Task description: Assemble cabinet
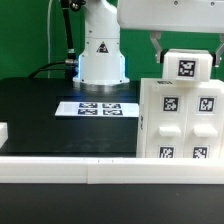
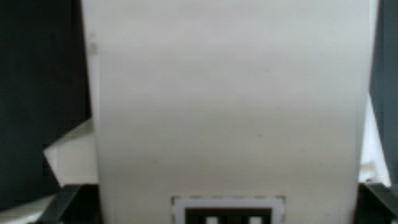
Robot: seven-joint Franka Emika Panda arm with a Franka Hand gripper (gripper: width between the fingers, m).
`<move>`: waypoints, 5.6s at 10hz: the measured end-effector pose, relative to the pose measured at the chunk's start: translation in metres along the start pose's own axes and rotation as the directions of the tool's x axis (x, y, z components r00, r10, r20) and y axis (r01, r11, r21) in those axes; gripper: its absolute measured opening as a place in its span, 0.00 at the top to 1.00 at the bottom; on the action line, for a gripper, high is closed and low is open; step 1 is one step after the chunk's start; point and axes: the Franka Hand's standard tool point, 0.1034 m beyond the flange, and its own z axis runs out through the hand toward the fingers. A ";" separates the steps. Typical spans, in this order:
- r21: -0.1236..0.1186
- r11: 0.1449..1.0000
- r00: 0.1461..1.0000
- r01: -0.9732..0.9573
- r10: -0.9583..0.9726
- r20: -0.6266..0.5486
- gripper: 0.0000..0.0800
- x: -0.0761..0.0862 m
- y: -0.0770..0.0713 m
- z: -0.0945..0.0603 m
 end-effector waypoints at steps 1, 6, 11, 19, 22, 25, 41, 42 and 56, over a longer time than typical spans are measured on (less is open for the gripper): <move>0.006 0.996 0.996 -0.087 0.087 -0.009 0.30 0.001 -0.001 0.000; 0.038 0.716 0.716 -0.697 0.698 0.003 0.30 0.000 -0.007 0.000; 0.063 0.152 0.155 -0.986 0.987 0.049 0.30 0.006 -0.009 -0.002; 0.095 0.192 0.204 -0.977 0.969 0.137 0.01 0.008 -0.018 -0.024; 0.089 0.221 0.231 -0.971 0.964 0.130 0.00 0.006 -0.019 -0.018; 0.086 0.625 0.631 -0.776 0.770 0.096 0.00 0.009 -0.025 -0.026; -0.027 0.413 0.411 0.911 -0.910 -0.052 0.00 0.021 -0.008 -0.029; -0.040 0.343 0.341 0.938 -0.939 -0.047 0.00 0.021 -0.007 -0.028; -0.064 0.141 0.140 0.988 -0.990 -0.016 0.29 0.001 -0.005 0.003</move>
Offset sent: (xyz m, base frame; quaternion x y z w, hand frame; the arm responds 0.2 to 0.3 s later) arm -0.0040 -0.0031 -0.0007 0.0125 0.0009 0.3609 0.9325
